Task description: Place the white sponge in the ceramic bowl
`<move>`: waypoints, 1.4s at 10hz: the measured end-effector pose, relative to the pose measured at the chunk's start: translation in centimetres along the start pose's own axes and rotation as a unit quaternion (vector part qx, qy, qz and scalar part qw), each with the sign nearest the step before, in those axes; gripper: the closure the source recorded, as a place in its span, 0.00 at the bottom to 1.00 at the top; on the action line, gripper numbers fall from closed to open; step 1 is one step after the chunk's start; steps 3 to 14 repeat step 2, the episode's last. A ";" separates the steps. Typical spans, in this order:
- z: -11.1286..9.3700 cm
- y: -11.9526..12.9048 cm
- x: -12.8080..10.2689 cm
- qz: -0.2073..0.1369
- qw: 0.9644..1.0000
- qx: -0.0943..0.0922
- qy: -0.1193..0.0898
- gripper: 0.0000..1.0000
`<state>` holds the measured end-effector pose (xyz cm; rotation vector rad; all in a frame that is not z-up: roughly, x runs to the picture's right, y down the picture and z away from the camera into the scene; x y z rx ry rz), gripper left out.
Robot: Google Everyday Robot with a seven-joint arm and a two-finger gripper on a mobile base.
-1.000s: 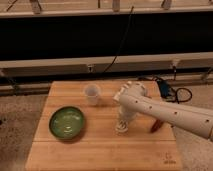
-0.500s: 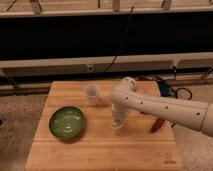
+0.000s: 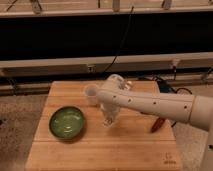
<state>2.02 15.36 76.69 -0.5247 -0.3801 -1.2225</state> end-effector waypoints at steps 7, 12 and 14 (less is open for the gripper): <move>-0.2 -1.3 -0.1 -0.011 1.000 -0.005 0.006 1.00; -0.2 -1.3 -0.1 -0.011 1.000 -0.005 0.006 1.00; -0.2 -1.3 -0.1 -0.011 1.000 -0.005 0.006 1.00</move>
